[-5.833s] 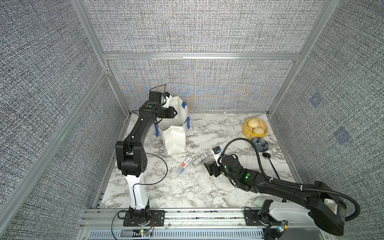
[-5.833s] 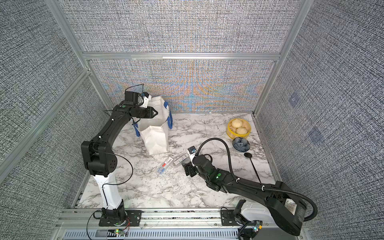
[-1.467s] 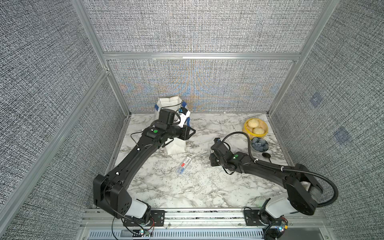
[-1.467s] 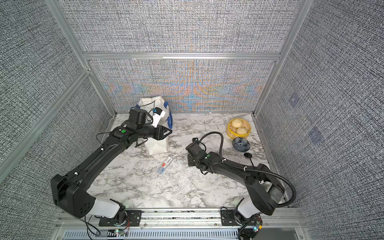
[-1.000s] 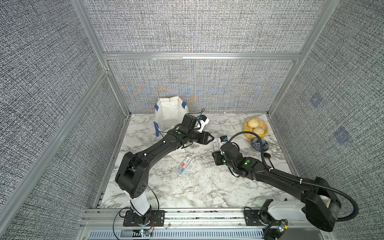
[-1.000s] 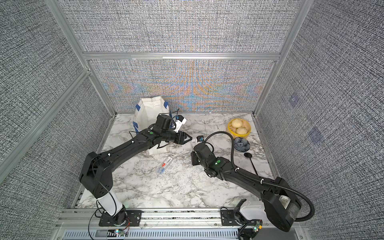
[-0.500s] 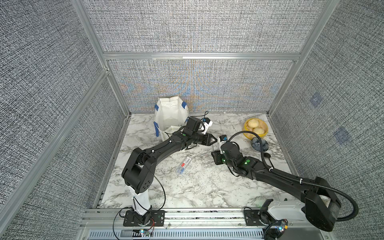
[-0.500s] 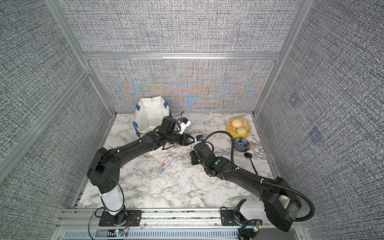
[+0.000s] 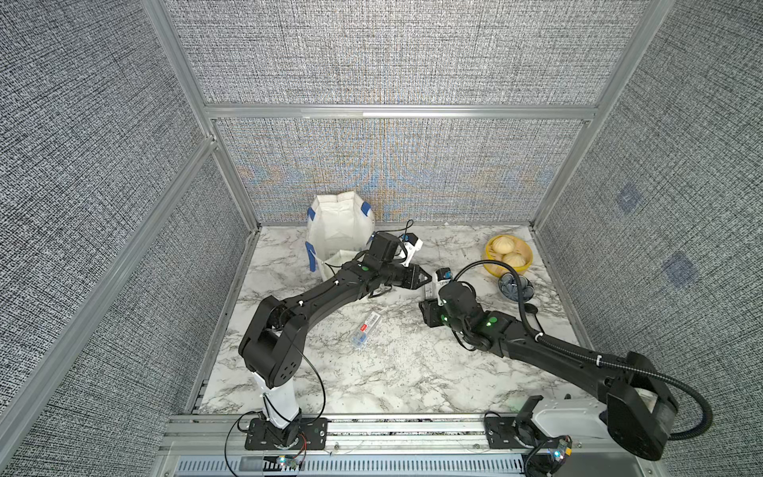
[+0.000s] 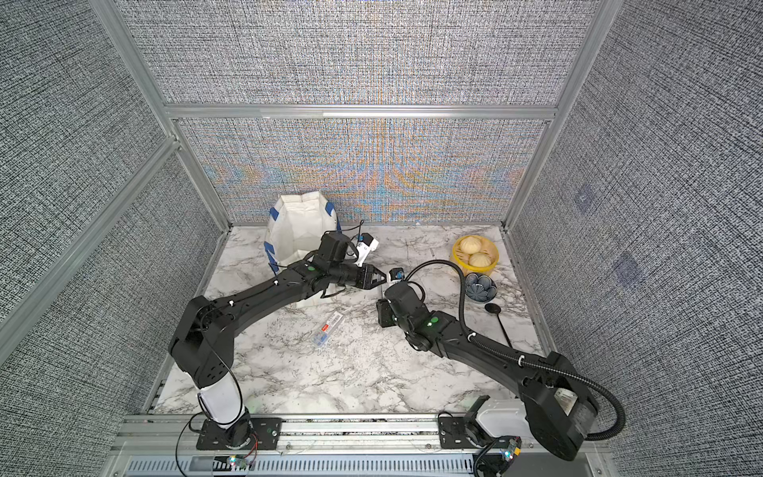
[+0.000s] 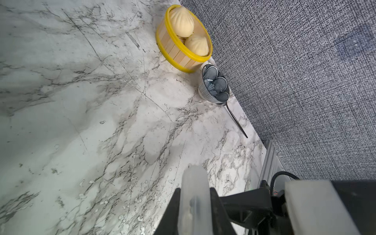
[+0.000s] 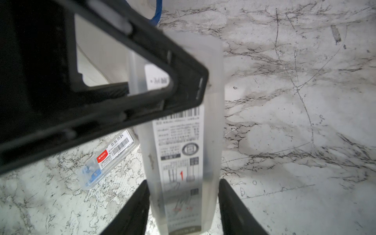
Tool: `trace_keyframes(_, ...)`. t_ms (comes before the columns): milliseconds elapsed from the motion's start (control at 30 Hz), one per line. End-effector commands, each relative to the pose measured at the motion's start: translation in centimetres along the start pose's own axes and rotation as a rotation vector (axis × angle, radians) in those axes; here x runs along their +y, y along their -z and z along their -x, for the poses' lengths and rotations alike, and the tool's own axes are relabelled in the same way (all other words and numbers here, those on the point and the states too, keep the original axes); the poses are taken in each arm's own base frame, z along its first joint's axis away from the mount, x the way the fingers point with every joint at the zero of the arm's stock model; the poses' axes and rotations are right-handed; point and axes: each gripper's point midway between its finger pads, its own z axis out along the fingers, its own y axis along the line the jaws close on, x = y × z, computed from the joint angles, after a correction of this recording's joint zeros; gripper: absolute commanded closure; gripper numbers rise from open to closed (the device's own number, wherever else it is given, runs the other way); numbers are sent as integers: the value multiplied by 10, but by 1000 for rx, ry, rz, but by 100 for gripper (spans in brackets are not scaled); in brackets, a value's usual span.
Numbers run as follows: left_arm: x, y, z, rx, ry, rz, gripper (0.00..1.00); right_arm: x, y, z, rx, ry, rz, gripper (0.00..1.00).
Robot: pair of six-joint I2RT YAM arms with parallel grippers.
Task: Put the compass set into the canvas bag
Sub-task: Pick up the compass set at the center of the board, then place the compass set in the canvas bag.
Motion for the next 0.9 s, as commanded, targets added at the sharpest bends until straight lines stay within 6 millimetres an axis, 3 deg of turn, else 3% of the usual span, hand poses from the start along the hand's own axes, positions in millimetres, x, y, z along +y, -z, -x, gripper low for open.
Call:
trace_keyframes(0,-3,4,8,-28,-7,2,80,-4,0,-1,-3,22,-16,33)
trace_keyframes(200,-3,8,14,-57,-9,22,83,-6,1,-15,-4,55,11,13)
trace_keyframes(367,-5,22,27,-80,-40,53,83,9,7,-32,-25,133,165,10)
trace_keyframes(467,-8,36,41,-103,-66,74,83,7,9,-38,-47,125,180,10)
trace_keyframes(667,-15,77,71,-137,-136,143,83,15,14,-38,-73,153,241,11)
trace_keyframes(867,-10,141,114,-208,-210,276,83,21,19,-40,-81,158,287,11)
